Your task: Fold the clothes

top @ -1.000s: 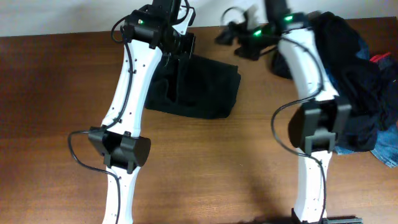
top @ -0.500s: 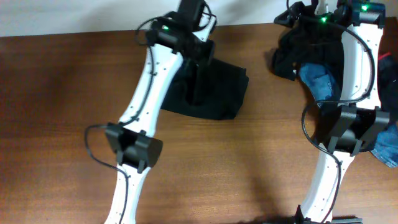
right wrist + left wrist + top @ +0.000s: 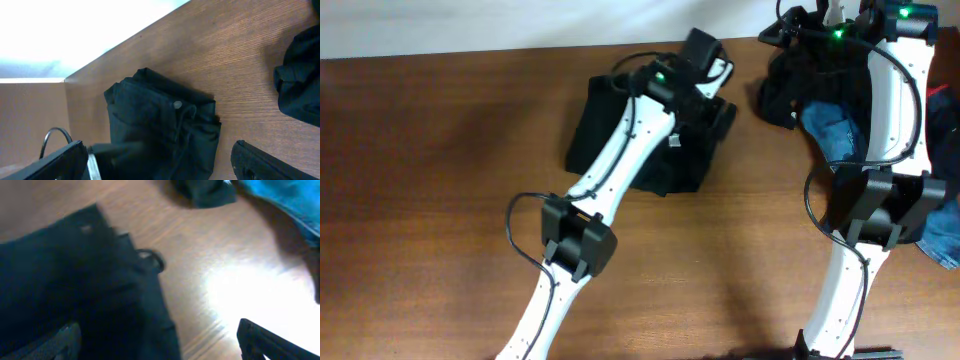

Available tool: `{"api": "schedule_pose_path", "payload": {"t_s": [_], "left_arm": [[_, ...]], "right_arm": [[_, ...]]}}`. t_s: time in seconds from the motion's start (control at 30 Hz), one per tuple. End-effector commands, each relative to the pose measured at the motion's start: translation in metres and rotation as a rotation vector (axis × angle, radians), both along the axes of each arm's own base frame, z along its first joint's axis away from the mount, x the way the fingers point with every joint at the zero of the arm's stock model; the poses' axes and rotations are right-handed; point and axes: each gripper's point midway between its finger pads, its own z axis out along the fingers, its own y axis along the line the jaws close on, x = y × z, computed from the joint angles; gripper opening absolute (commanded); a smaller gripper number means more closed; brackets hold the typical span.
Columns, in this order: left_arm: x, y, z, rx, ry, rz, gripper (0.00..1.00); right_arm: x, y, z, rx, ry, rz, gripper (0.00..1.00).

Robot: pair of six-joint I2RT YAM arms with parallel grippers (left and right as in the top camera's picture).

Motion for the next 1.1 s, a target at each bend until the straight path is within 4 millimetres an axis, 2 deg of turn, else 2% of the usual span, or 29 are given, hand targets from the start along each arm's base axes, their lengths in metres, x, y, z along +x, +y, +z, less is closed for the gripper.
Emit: {"api": "schedule_pose_path", "payload": {"t_s": [0.0, 0.1, 0.13, 0.23, 0.33, 0.47, 0.53, 0.6, 0.7, 0.73, 0.77, 0.8, 0.9, 0.93, 0.97, 1.07], "left_arm": [[-0.008, -0.021, -0.006, 0.009, -0.034, -0.079, 0.99], [-0.002, -0.012, 0.001, 0.009, -0.044, -0.059, 0.99], [0.004, 0.000, 0.012, 0.004, -0.052, -0.037, 0.99], [0.020, 0.033, 0.048, -0.021, -0.091, 0.024, 0.99], [0.036, 0.073, 0.094, -0.057, -0.155, 0.096, 0.99], [0.048, 0.125, 0.152, -0.100, -0.246, 0.186, 0.99], [0.050, 0.151, 0.172, -0.111, -0.273, 0.228, 0.99], [0.050, 0.177, 0.184, -0.107, -0.279, 0.272, 0.99], [0.050, 0.211, 0.183, -0.093, -0.244, 0.344, 0.99], [0.050, 0.237, 0.174, -0.080, -0.194, 0.411, 0.99], [0.050, 0.248, 0.171, -0.075, -0.175, 0.436, 0.99], [0.050, 0.258, 0.169, -0.072, -0.161, 0.462, 0.99], [0.052, 0.280, 0.165, -0.075, -0.135, 0.514, 0.99], [0.052, 0.285, 0.165, -0.078, -0.130, 0.521, 0.99], [0.051, 0.288, 0.163, -0.080, -0.121, 0.525, 0.99], [0.049, 0.294, 0.157, -0.072, -0.096, 0.534, 0.99]], "right_arm": [[-0.005, 0.004, 0.026, -0.025, -0.067, 0.023, 0.96], [-0.009, 0.005, 0.024, -0.032, -0.062, 0.038, 0.96], [-0.010, 0.005, 0.023, -0.038, -0.061, 0.048, 0.96], [-0.012, 0.006, 0.022, -0.038, -0.057, 0.054, 0.96], [-0.012, 0.007, 0.023, -0.035, -0.057, 0.055, 0.96], [-0.017, 0.013, 0.021, -0.021, -0.031, 0.068, 0.96], [-0.022, 0.025, 0.020, -0.005, -0.011, 0.093, 0.96], [-0.028, 0.046, 0.021, 0.012, -0.009, 0.149, 0.96], [-0.036, 0.080, 0.020, 0.020, 0.009, 0.220, 0.95], [-0.048, 0.111, 0.017, 0.018, 0.041, 0.280, 0.86], [-0.053, 0.124, 0.015, 0.017, 0.053, 0.309, 0.77], [-0.058, 0.135, 0.014, 0.014, 0.055, 0.338, 0.63], [-0.070, 0.169, 0.009, -0.029, 0.067, 0.403, 0.16], [-0.073, 0.181, 0.008, -0.044, 0.064, 0.426, 0.07], [-0.075, 0.190, 0.006, -0.061, 0.059, 0.443, 0.04], [-0.081, 0.217, -0.001, -0.149, 0.030, 0.486, 0.04]]}}
